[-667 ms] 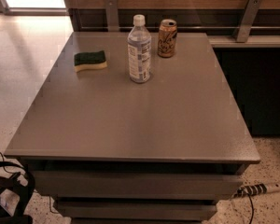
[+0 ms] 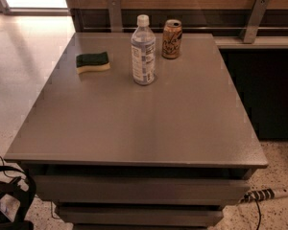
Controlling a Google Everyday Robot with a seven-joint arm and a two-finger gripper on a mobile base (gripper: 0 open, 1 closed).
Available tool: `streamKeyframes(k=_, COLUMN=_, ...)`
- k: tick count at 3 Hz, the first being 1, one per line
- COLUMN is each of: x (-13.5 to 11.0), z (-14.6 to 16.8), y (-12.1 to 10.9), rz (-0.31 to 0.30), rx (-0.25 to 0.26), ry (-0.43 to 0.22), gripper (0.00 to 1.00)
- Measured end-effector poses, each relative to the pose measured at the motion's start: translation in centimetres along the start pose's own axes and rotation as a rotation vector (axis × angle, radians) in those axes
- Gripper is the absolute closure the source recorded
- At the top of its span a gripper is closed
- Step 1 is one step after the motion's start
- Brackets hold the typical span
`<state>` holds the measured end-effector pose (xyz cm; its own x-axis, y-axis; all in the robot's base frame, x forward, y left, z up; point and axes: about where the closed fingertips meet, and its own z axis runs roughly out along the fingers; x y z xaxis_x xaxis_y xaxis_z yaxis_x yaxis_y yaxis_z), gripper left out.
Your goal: Knock blue plastic bottle over
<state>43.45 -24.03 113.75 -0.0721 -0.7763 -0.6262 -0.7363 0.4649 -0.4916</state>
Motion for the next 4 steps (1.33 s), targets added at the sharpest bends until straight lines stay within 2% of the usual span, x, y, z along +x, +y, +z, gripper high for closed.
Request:
streamKeyframes(k=1, x=-2.0, z=3.2, y=-0.5, rz=0.047, rx=-0.020, ry=-0.077, gripper=0.00)
streamKeyframes(k=3, x=-5.9, z=9.5, y=-0.1, rz=0.173, rx=-0.009, ry=-0.276, gripper=0.00)
streamKeyframes(k=4, x=-6.1, z=13.4, y=0.7, rz=0.251, rx=-0.011, ry=-0.333, gripper=0.00)
